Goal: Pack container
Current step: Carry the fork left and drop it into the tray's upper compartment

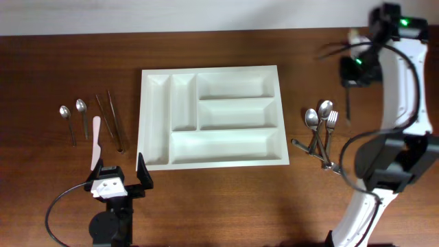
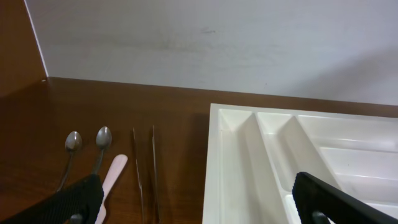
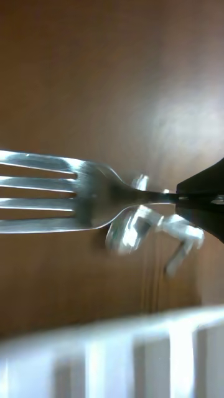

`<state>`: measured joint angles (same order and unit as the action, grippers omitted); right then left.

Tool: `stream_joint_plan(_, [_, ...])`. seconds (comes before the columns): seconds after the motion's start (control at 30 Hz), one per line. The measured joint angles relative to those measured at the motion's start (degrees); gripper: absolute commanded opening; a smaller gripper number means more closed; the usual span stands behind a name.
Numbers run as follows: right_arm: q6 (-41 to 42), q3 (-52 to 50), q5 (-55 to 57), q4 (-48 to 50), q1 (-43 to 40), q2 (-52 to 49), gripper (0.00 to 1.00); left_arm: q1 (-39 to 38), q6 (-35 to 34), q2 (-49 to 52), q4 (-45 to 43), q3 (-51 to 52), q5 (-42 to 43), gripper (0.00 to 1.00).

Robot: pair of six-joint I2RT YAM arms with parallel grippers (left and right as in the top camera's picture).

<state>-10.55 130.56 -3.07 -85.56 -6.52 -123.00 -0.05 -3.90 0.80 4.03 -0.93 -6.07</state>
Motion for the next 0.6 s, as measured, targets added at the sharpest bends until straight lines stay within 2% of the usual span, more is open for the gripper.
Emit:
stream_joint_plan(0.1, [-3.9,1.3,-0.9,1.0,6.3,0.8,0.04,0.0,0.0,0.0,0.0,0.0,0.0,0.99])
stream_joint_plan(0.33, [-21.1,1.2,-1.7,4.3,20.6,0.7,0.04,0.0,0.0,0.0,0.0,0.0,0.0,0.99])
stream_joint_plan(0.6, [-43.6,1.2,-4.1,9.3,25.9,0.4,0.04,0.0,0.0,0.0,0.0,0.0,0.0,0.99])
